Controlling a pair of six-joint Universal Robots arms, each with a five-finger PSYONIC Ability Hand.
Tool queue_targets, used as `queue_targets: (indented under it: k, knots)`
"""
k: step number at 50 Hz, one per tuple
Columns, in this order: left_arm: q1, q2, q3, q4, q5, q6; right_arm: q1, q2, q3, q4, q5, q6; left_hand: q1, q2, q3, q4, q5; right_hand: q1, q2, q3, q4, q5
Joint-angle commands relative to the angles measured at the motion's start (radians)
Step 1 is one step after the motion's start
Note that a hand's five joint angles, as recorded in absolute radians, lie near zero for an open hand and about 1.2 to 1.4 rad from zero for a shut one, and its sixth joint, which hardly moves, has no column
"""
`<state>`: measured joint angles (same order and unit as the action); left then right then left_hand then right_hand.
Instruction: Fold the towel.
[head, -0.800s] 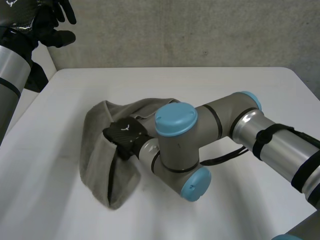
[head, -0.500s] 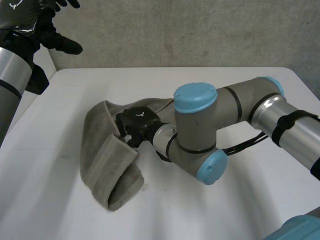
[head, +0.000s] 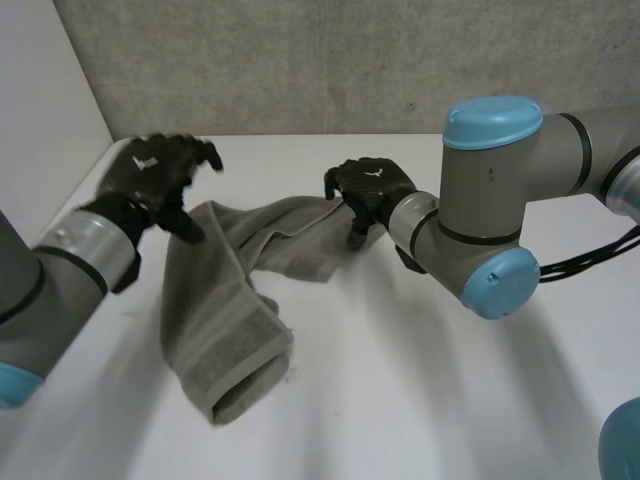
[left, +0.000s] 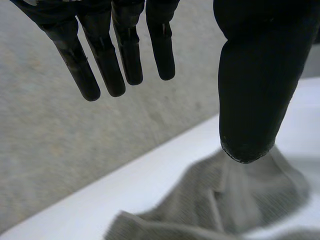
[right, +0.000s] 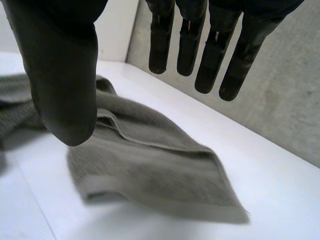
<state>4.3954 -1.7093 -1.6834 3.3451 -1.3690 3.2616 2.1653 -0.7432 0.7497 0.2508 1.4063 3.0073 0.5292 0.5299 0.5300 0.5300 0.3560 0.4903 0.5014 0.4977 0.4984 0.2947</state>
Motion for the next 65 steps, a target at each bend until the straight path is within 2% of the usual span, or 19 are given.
queue_targets:
  k: [1,4,7,10,13,19,24,26,30,38,43,48,61,65]
  knots:
    - [-0.031,-0.059,-0.045,0.001,0.073,0.024,-0.022,0.002,0.045,-0.015,0.028,-0.05,0.116,0.115,0.115,0.115,0.114,-0.012,-0.023,-0.019,-0.02,0.009]
    - [-0.037,-0.108,-0.052,0.002,0.116,0.029,-0.024,-0.002,0.083,-0.024,0.022,-0.056,0.165,0.165,0.165,0.165,0.164,-0.009,-0.02,-0.016,-0.017,0.012]
    - [-0.037,-0.124,-0.05,0.002,0.119,0.044,-0.024,-0.005,0.099,-0.03,0.017,-0.056,0.195,0.194,0.194,0.194,0.194,-0.009,-0.02,-0.016,-0.017,0.012]
    - [-0.037,-0.159,-0.047,-0.003,0.119,0.112,-0.024,-0.013,0.128,-0.045,0.016,-0.056,0.227,0.227,0.227,0.227,0.226,-0.009,-0.02,-0.016,-0.017,0.012]
    - [-0.045,-0.191,-0.051,-0.019,0.119,0.228,-0.024,-0.025,0.164,-0.076,0.01,-0.057,0.274,0.274,0.273,0.273,0.273,-0.009,-0.02,-0.016,-0.017,0.012]
    - [-0.048,-0.201,-0.056,-0.044,0.117,0.267,-0.024,-0.024,0.181,-0.087,0.01,-0.065,0.351,0.35,0.35,0.35,0.349,-0.009,-0.02,-0.016,-0.017,0.012]
    - [-0.05,-0.199,-0.062,-0.052,0.116,0.268,-0.024,-0.015,0.185,-0.088,0.011,-0.094,0.571,0.57,0.57,0.57,0.57,-0.009,-0.02,-0.016,-0.017,0.012]
    - [-0.054,-0.188,-0.062,-0.052,0.113,0.265,-0.024,-0.007,0.181,-0.088,0.01,-0.099,0.86,0.859,0.859,0.859,0.859,-0.009,-0.02,-0.016,-0.017,0.012]
    - [-0.071,-0.176,-0.061,-0.059,0.113,0.263,-0.024,0.015,0.168,-0.087,0.005,-0.099,0.867,0.866,0.866,0.866,0.866,-0.009,-0.02,-0.016,-0.017,0.012]
    - [-0.116,-0.015,-0.05,-0.125,0.105,0.263,-0.022,0.062,0.097,-0.071,-0.023,-0.087,0.867,0.866,0.866,0.866,0.866,-0.024,-0.035,-0.031,-0.032,-0.003]
    - [-0.103,0.158,-0.013,-0.147,0.1,0.225,-0.016,0.073,0.057,-0.03,-0.116,-0.01,0.867,0.866,0.866,0.866,0.866,-0.059,-0.07,-0.066,-0.067,-0.038]
    - [-0.1,0.252,0.04,-0.174,0.081,0.164,-0.013,0.099,-0.001,-0.001,-0.148,0.061,0.867,0.866,0.866,0.866,0.866,-0.138,-0.149,-0.145,-0.146,-0.117]
    - [-0.05,0.421,0.12,-0.277,0.077,0.124,0.001,0.255,-0.202,0.01,-0.121,0.067,0.867,0.866,0.866,0.866,0.866,-0.141,-0.152,-0.148,-0.149,-0.12]
    - [-0.025,0.456,0.12,-0.283,0.077,0.101,0.013,0.333,-0.291,0.024,-0.046,0.061,0.867,0.866,0.866,0.866,0.866,-0.094,-0.105,-0.102,-0.102,-0.073]
